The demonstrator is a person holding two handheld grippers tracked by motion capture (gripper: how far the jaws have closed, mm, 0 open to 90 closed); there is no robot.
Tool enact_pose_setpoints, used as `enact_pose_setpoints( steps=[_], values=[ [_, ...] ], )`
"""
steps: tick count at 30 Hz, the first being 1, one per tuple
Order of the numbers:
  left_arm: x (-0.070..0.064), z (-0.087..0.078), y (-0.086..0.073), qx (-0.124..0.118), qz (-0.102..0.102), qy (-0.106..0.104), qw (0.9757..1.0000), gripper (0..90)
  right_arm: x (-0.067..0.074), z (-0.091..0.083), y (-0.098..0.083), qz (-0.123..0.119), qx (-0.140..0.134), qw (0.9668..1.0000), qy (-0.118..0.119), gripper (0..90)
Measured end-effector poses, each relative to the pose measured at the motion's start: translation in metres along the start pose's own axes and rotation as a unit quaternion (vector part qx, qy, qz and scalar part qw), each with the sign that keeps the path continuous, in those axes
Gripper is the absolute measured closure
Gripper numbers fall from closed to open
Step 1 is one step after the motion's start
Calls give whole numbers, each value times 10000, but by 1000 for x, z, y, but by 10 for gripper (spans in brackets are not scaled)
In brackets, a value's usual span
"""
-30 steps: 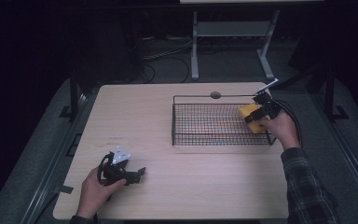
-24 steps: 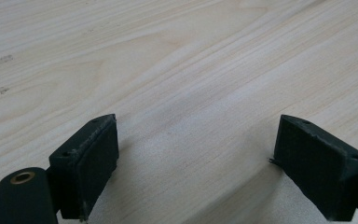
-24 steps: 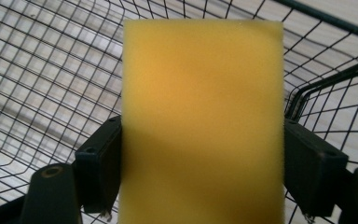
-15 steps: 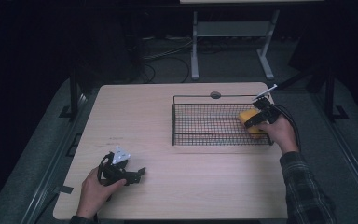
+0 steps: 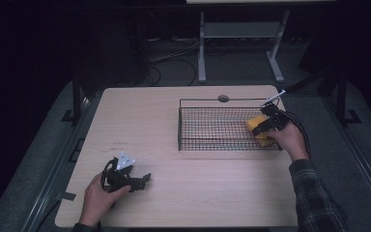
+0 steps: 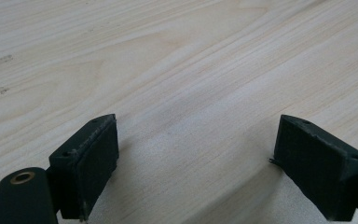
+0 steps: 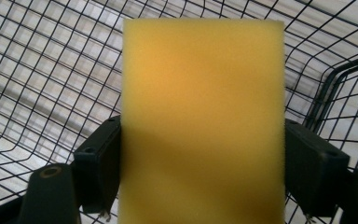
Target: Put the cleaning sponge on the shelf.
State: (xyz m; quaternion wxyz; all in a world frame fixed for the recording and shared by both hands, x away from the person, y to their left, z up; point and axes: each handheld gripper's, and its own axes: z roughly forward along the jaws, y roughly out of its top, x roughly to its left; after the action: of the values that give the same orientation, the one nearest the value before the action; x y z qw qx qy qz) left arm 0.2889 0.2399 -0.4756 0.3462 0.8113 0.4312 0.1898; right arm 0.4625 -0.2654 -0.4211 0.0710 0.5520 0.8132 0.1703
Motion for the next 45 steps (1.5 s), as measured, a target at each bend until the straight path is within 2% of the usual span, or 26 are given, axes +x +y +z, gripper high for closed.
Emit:
enact_pose_setpoints(
  steps=[12, 20, 28, 30, 38, 45],
  values=[
    [0, 0, 0, 1, 0, -1, 10000, 131, 1, -8, 0, -2, -173, 9998, 20, 180],
    [0, 0, 0, 1, 1, 1, 10000, 131, 7, -34, 3, -103, -454, 9989, 72, 150],
    [0, 0, 0, 2, 2, 1, 10000, 130, 19, -58, 3, -276, -784, 9965, 121, 64],
    [0, 0, 0, -1, -1, 0, 10000, 130, 23, -63, 1, -355, -821, 9959, 160, 20],
    [0, 0, 0, 0, 3, 2, 10000, 131, 37, -72, -16, -635, -1054, 9921, 244, 20],
    [0, 0, 0, 2, 0, 1, 10000, 131, 45, -76, -35, -739, -1237, 9890, 321, 20]
  ],
)
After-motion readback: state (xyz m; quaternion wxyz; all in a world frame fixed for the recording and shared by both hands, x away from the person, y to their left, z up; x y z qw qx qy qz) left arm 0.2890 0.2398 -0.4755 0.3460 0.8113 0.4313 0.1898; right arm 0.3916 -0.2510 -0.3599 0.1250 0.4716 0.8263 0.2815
